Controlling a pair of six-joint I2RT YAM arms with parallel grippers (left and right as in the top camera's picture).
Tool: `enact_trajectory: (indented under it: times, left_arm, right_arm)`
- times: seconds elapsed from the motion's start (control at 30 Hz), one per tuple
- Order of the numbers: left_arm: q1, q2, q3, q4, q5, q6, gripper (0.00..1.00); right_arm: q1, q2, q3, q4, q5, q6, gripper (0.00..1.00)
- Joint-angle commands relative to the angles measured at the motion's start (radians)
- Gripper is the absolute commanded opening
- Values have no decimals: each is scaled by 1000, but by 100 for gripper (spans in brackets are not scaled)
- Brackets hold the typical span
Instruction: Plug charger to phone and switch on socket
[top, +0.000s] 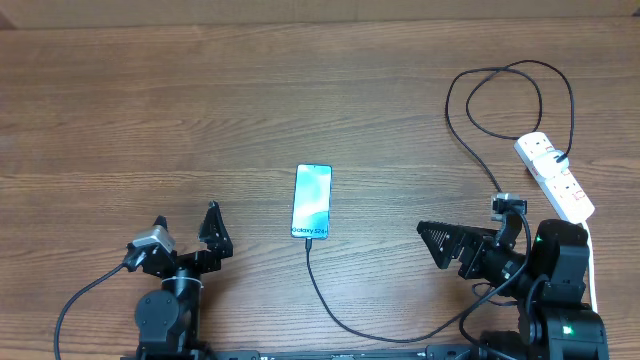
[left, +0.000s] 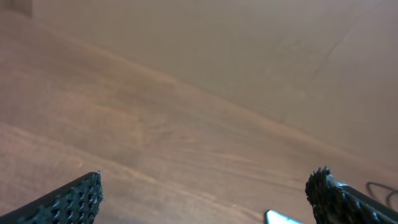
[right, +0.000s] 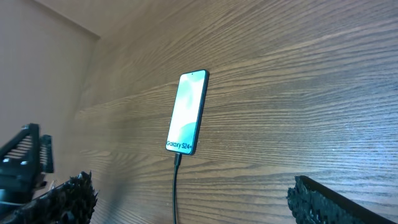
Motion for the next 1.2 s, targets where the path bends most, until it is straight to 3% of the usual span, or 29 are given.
enact_trajectory:
  times: [0.0,0.93,1.17]
  left_arm:
    - [5,0,-21,16,-48,-18,100]
    - [6,-10,-21,15,-42,-17,100]
    - [14,-10,-49,76,-40,-17,100]
  right_arm:
    - [-4,-5,13,5,6,-2,100]
    - [-4,-5,13,5,6,-2,100]
    - [-4,-5,13,5,6,-2,100]
